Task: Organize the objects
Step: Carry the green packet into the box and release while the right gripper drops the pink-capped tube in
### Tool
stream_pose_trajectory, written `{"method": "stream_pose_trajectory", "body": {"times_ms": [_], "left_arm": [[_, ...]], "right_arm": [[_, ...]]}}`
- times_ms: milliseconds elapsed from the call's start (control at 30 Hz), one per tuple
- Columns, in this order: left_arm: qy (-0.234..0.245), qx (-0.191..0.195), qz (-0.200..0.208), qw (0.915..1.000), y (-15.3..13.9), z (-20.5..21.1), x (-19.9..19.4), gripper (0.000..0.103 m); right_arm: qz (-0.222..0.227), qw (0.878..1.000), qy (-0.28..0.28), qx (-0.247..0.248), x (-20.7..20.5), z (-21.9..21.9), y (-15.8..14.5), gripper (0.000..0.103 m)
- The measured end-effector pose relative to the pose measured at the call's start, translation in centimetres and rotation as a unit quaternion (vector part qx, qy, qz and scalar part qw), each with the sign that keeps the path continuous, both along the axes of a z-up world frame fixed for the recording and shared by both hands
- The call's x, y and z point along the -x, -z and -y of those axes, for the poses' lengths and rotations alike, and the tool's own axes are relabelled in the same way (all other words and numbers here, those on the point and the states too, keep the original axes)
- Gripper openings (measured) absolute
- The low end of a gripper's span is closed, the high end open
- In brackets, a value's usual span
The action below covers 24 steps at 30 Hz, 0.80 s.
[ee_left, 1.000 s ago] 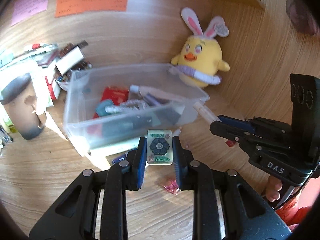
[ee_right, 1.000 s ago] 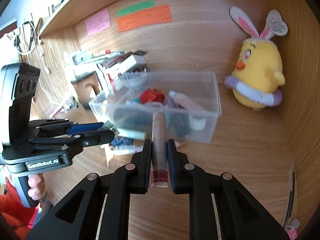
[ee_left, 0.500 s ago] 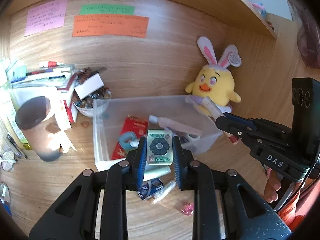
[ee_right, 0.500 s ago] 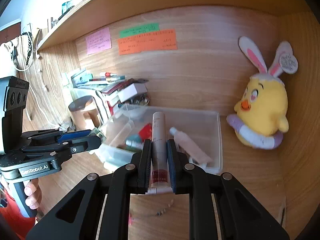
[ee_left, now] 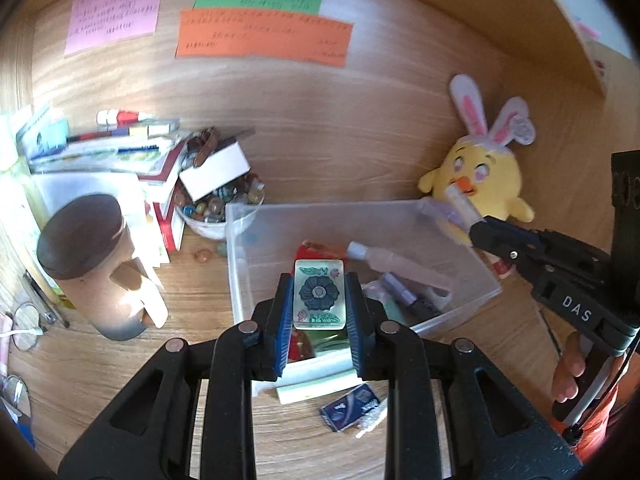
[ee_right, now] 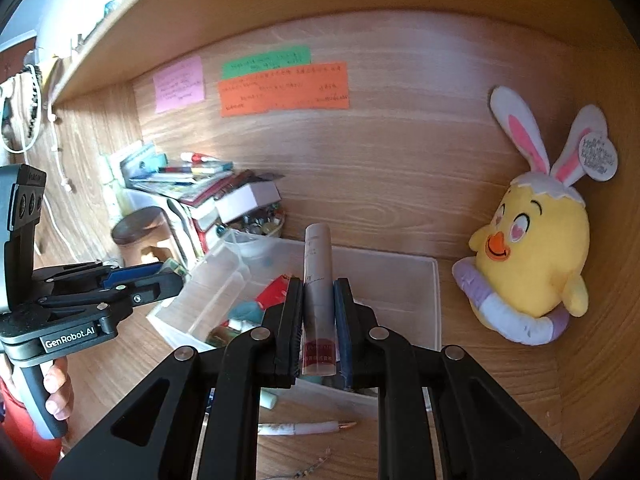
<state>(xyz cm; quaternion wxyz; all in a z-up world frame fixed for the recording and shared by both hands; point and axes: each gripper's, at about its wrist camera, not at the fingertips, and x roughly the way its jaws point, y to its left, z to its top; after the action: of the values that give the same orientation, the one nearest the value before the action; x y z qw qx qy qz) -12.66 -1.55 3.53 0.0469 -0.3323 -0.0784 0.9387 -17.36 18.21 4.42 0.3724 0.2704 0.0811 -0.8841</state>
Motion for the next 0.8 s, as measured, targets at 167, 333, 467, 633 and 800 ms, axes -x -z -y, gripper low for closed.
{"method": "stream_pose_trajectory", "body": {"times_ms": [167,333,467,633,800], "left_arm": [[-0.001,-0.005,0.025,0.9997,2.0,0.4,1.2,0.024],[0.002,-0.002,0.036,0.9994,3.0,0.2,1.8,0.024],[0.006,-0.003,0.044,0.999,3.6,0.1,2.2,0.024],[0.012,0.007,0.044,0.9989,3.8,-0.3,2.1,0.024],[0.015,0.006,0.046,0.9988,3.7,-0.2,2.0,0.024]], "right_arm": [[0.021,0.999,0.014,-0.02,1.9,0.6,1.8,0.014],[0.044,0.998,0.022,-0.039,3.5,1.3,3.7,0.014],[0.055,0.996,0.026,-0.06,4.3,1.9,5.2,0.014],[0.062,0.995,0.029,-0.078,4.6,2.4,6.3,0.014],[0.066,0.993,0.031,-0.093,4.8,2.9,7.0,0.014]]}}
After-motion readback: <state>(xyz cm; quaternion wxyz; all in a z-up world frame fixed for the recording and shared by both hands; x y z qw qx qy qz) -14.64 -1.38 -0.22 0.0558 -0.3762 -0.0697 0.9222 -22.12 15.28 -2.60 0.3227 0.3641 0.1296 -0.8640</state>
